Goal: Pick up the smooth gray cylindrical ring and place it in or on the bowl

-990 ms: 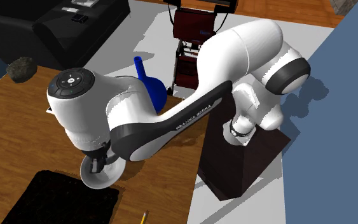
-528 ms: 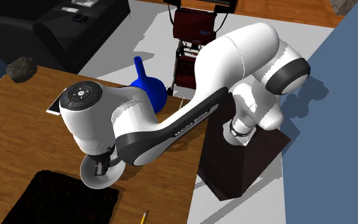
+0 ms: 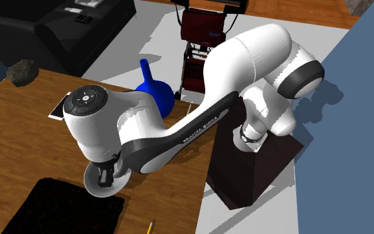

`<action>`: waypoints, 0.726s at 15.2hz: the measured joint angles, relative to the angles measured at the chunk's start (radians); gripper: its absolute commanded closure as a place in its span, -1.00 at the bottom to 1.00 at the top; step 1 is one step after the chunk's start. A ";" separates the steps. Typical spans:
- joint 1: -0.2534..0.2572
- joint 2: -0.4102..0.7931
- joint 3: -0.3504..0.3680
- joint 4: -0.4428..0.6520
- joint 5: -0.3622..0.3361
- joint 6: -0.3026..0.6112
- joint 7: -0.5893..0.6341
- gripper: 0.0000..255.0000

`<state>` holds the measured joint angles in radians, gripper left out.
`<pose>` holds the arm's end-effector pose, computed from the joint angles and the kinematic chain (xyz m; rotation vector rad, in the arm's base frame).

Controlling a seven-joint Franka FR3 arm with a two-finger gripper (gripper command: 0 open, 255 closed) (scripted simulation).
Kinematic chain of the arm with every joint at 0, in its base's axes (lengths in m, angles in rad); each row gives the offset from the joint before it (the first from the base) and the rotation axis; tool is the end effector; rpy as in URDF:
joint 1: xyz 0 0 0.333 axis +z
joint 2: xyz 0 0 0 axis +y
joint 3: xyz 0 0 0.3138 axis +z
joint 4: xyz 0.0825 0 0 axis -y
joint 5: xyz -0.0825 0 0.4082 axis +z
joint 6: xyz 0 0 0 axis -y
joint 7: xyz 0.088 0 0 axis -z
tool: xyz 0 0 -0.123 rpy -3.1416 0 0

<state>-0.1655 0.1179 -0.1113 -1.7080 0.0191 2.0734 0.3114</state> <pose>0.6264 -0.1737 0.5145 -2.9728 0.9081 -0.3876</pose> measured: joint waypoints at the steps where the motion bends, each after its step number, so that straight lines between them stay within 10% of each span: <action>1: 0.000 0.000 0.000 0.000 0.000 0.000 0.000 -1.00; 11: 0.001 -0.037 0.000 0.073 -0.005 -0.109 0.003 -1.00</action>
<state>-0.1650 0.0811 -0.1117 -1.6350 0.0140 1.9647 0.3139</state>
